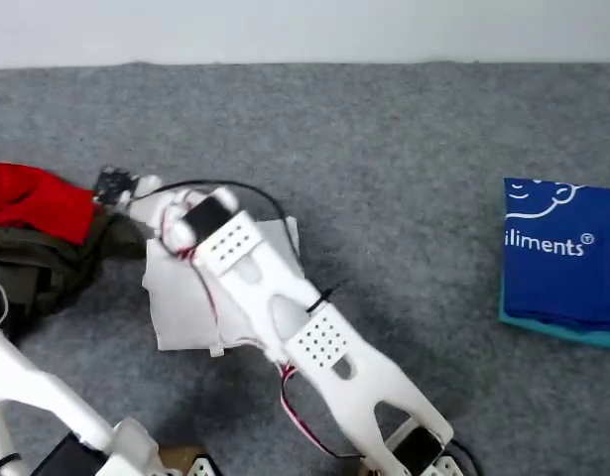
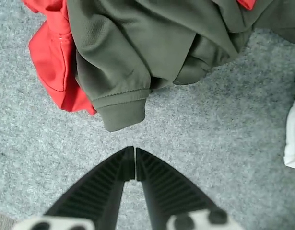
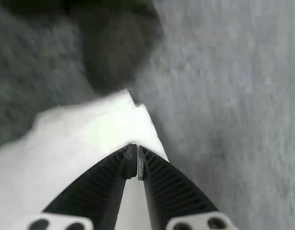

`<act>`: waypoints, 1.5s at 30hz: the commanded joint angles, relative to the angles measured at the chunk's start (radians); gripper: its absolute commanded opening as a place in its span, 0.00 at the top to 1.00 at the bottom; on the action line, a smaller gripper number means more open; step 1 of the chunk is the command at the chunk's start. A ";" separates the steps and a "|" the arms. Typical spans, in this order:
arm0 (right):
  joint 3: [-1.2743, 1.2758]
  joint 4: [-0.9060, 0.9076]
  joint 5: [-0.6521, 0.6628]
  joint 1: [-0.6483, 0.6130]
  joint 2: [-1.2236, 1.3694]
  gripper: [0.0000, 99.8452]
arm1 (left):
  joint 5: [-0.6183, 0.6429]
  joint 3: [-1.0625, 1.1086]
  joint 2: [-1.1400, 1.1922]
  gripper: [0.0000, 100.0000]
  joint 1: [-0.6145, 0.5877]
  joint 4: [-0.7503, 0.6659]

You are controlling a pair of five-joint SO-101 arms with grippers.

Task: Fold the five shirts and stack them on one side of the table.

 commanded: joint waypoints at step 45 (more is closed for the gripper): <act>0.931 0.205 -0.157 0.016 -0.550 0.99 | 0.005 -0.004 -0.034 0.98 0.002 0.002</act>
